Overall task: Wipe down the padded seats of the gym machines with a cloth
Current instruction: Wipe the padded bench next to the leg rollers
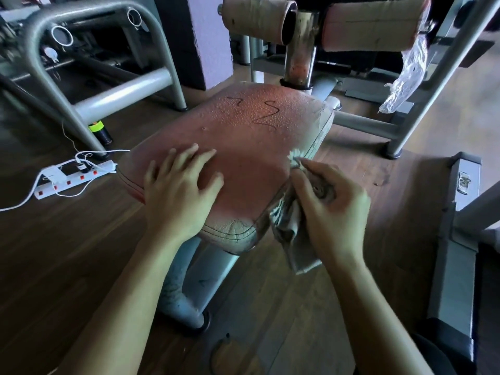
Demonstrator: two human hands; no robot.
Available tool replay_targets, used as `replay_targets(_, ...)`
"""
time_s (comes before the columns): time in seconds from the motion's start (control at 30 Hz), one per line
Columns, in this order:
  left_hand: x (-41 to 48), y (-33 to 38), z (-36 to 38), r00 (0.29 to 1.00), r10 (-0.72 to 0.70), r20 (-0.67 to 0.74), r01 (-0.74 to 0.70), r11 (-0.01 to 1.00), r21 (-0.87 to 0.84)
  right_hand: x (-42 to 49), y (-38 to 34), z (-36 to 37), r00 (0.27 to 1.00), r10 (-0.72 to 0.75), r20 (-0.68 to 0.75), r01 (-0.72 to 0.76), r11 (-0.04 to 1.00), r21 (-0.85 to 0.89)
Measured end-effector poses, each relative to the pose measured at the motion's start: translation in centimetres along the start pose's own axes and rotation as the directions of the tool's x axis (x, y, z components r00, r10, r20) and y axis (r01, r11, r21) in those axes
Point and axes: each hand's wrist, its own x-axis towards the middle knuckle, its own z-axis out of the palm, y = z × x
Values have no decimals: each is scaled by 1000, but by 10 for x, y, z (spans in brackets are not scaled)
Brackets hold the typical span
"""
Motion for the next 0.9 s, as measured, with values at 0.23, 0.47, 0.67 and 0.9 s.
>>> replay_targets(0.23, 12, 5, -12, 997, -47, 58, 45, 998, 39, 97, -14, 52, 850, -169, 500, 368, 868, -332)
replay_targets(0.47, 68, -11, -3, 975, -48, 215, 33, 997, 73, 96, 16, 67, 830, -250, 499, 447, 833, -326)
replay_targets(0.67, 62, -14, 1, 965, 28, 260, -71, 985, 158, 93, 11, 72, 869, -224, 441, 416, 813, -407)
replay_targets(0.9, 58, -17, 7, 977, 116, 177, -139, 983, 124, 90, 5, 76, 907, -139, 397, 346, 784, -516)
